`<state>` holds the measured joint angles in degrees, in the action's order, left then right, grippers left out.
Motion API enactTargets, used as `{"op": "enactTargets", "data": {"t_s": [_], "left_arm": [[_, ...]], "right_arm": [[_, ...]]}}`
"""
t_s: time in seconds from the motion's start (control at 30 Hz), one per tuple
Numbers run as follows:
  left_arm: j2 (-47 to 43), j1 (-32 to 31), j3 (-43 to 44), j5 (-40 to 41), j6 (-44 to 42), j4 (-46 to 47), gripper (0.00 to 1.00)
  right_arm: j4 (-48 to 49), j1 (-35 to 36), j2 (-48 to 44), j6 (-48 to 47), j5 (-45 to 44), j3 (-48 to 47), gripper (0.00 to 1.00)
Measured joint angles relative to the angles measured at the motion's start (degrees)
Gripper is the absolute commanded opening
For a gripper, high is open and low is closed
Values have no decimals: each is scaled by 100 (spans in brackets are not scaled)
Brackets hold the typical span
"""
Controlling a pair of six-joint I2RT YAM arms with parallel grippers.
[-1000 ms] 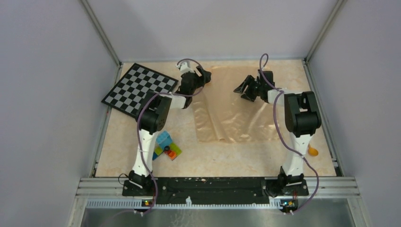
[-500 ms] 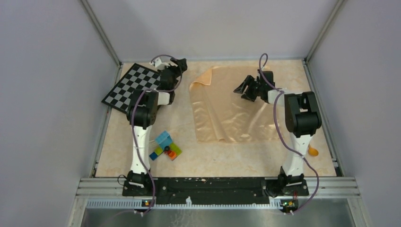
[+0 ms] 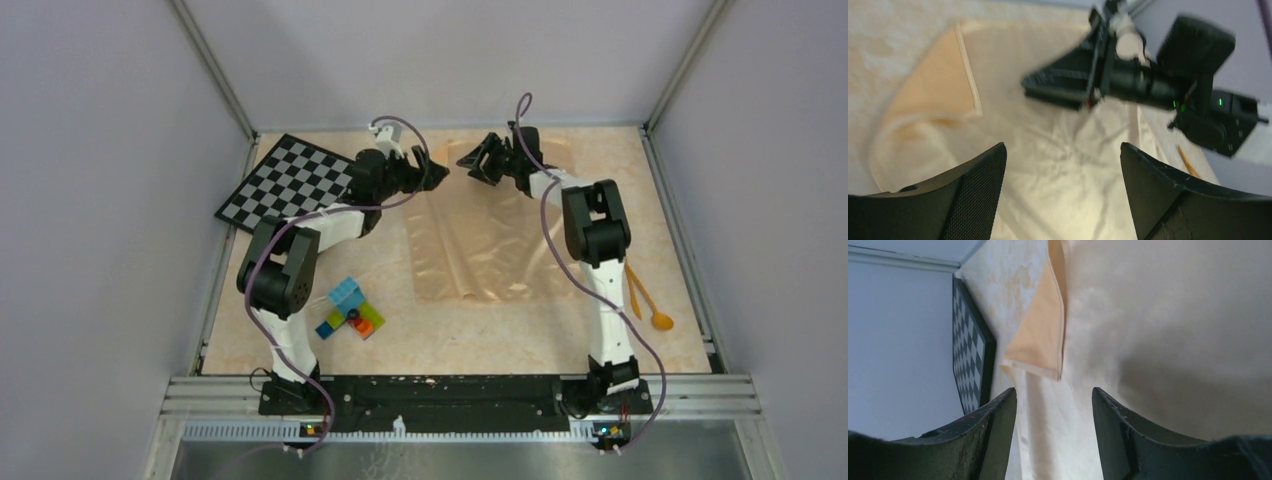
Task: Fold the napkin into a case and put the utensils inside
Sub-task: Flatten out the crumpled napkin at the center of the board.
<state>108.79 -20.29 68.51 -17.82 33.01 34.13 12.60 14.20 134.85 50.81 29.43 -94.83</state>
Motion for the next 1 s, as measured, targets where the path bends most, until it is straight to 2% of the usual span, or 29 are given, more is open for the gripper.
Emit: {"op": "enactTargets", "data": {"t_s": [0.2, 0.4, 0.83, 0.9, 1.0], "left_arm": [[-153, -374, -896, -424, 20, -678, 87], [-186, -575, -1054, -533, -20, -1456, 86], [-452, -573, -1346, 44, -63, -2295, 86], [-461, -573, -1346, 92, -94, -2323, 87], [-485, -575, -1355, 116, -160, -2380, 88]], "right_arm": [[-166, 146, 1161, 31, -92, -1707, 57], [-688, 216, 2337, -129, -256, -3766, 54], [-197, 599, 3034, -216, -588, -4607, 43], [-269, 726, 3038, -262, -739, -4636, 40], [-588, 846, 2944, -251, -1086, -4601, 40]]}}
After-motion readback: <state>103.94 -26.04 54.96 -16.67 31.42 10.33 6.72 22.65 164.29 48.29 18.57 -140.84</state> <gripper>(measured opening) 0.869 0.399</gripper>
